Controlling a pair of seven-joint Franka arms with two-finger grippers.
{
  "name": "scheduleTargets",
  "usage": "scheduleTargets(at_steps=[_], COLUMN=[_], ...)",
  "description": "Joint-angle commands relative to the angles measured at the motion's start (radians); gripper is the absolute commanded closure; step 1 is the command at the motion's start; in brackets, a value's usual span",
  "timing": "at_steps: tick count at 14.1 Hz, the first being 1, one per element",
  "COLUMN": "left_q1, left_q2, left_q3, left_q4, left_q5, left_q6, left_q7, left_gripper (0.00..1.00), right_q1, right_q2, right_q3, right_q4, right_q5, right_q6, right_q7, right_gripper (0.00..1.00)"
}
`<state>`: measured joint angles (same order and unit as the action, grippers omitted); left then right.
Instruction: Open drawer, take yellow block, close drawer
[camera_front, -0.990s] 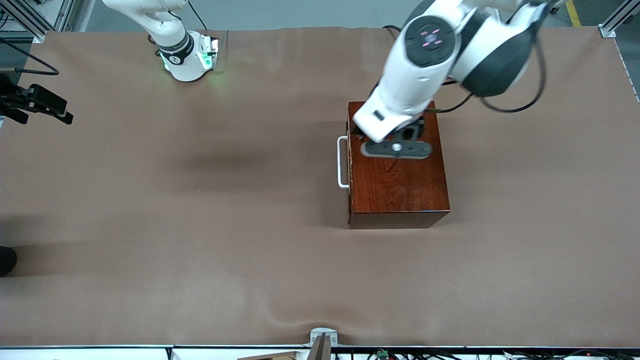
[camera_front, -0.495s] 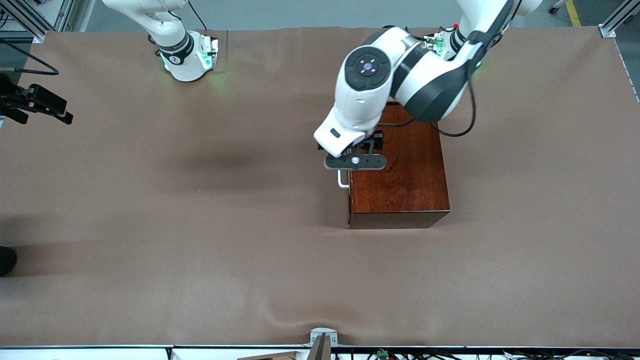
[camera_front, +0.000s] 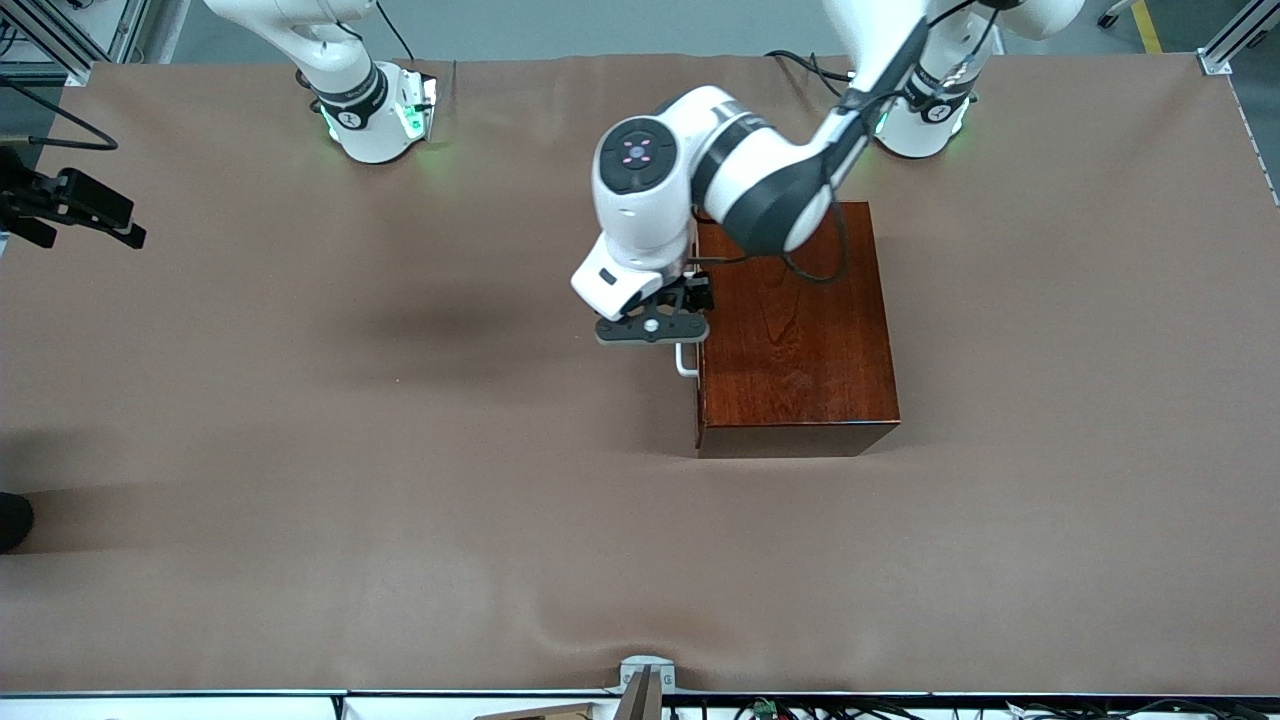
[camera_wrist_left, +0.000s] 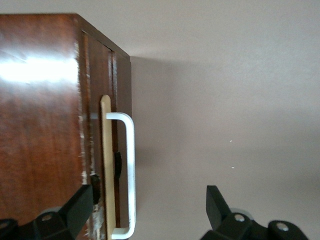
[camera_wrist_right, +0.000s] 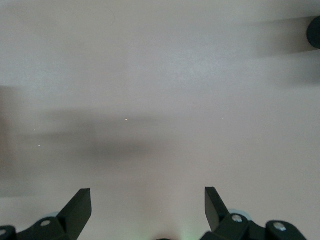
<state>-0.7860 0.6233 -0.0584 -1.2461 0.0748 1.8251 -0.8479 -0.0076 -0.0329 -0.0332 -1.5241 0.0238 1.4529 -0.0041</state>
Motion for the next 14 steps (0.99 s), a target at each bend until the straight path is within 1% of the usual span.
scheduleTargets(at_steps=[1, 7, 10, 14], left_q1=[-0.068, -0.142, -0.147, -0.159], left_q2=[0.055, 0.104, 0.119, 0.134], left_q3=[0.074, 0.13, 0.129, 0.131], left_q4=[0.047, 0.039, 0.034, 0.033], left_q5=[0.023, 0.026, 0.066, 0.077], left_q6=[0.005, 0.002, -0.012, -0.032], left_q7=[-0.014, -0.019, -0.017, -0.017], left_gripper=[0.0, 0.0, 0.0, 0.0], right_q1=[-0.023, -0.023, -0.023, -0.023], right_q2=[0.005, 0.005, 0.005, 0.005], right_q3=[0.015, 0.015, 0.013, 0.015], right_q4=[0.019, 0.019, 0.019, 0.019], right_q5=[0.008, 0.012, 0.012, 0.012], right_q6=[-0.013, -0.013, -0.013, -0.013], right_q7=[0.01, 0.012, 0.012, 0.01], right_gripper=[0.0, 0.0, 0.0, 0.0])
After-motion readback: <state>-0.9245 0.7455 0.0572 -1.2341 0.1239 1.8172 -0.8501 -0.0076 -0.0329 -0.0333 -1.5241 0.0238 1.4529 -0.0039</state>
